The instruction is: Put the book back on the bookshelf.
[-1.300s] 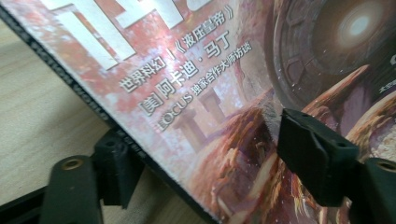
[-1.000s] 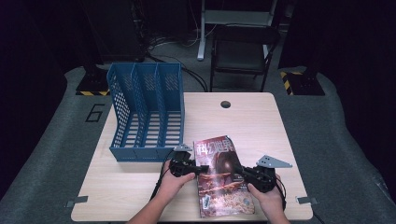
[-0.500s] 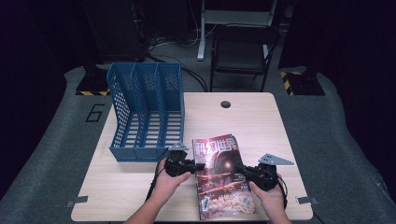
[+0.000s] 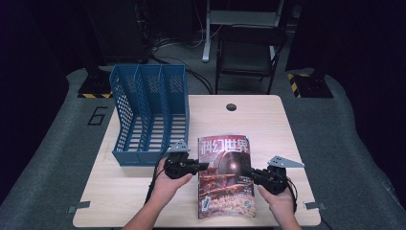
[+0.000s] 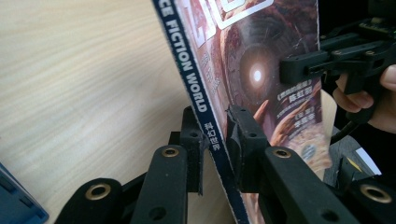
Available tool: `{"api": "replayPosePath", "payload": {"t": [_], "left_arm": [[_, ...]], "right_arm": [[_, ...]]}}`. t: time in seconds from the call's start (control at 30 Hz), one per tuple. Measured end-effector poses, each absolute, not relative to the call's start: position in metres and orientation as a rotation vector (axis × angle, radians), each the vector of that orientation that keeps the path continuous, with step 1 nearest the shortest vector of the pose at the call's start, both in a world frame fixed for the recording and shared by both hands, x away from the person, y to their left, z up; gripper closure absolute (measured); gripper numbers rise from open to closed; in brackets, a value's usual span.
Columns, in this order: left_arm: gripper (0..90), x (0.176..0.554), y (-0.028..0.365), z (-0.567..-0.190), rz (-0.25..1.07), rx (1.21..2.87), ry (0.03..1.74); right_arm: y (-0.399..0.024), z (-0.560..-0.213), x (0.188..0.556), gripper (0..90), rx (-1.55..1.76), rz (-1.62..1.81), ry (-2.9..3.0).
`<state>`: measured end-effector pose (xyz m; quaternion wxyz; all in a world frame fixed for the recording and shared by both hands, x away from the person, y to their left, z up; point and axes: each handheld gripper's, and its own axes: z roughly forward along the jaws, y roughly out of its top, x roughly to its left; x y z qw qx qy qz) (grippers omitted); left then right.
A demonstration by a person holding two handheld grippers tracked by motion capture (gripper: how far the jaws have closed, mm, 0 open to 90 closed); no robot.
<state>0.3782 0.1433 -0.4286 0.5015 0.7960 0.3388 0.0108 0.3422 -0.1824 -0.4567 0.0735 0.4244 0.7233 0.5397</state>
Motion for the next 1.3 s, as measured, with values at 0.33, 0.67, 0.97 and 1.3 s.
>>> {"api": "replayPosePath", "payload": {"t": [0.33,0.67,0.97,1.3], "left_arm": [[80.7,0.372,0.153,-0.408,0.123,1.925,0.77],[81.0,0.365,0.153,-0.4,0.231,1.936,0.732],[81.1,0.361,0.153,-0.398,0.308,1.94,0.721],[83.2,0.353,0.153,-0.402,0.272,1.9,0.717]], "right_arm": [[-0.176,-0.438,0.34,86.8,1.17,1.602,2.133],[-0.169,-0.431,0.341,86.9,1.087,1.574,2.055],[-0.165,-0.431,0.345,86.6,1.051,1.575,2.035],[-0.169,-0.438,0.346,82.9,1.046,1.602,2.051]]}}
